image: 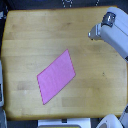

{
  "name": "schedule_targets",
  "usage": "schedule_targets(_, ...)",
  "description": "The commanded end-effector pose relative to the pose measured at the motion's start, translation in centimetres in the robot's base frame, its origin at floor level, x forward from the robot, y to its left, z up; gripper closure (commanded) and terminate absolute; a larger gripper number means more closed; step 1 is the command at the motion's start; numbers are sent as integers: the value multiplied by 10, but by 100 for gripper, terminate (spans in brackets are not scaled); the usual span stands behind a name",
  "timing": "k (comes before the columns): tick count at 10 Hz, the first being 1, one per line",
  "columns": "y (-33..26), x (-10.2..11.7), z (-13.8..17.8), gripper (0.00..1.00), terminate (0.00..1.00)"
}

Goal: Folding a cloth

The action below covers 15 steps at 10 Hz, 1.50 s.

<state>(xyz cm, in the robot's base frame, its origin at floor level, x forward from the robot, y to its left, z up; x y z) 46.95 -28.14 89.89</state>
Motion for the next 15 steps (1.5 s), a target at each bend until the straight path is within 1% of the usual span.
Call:
schedule_targets(1,1,0,0,0,0)
schedule_targets(2,5,2,0,0,0)
schedule_targets(4,23,-2,-1,0,0)
schedule_targets(8,102,-2,-22,0,0)
schedule_targets(9,122,-4,-26,0,0)
schedule_targets(10,140,-12,-31,0,0)
schedule_targets(12,171,-21,-47,0,0)
schedule_targets(15,194,-32,-78,0,0)
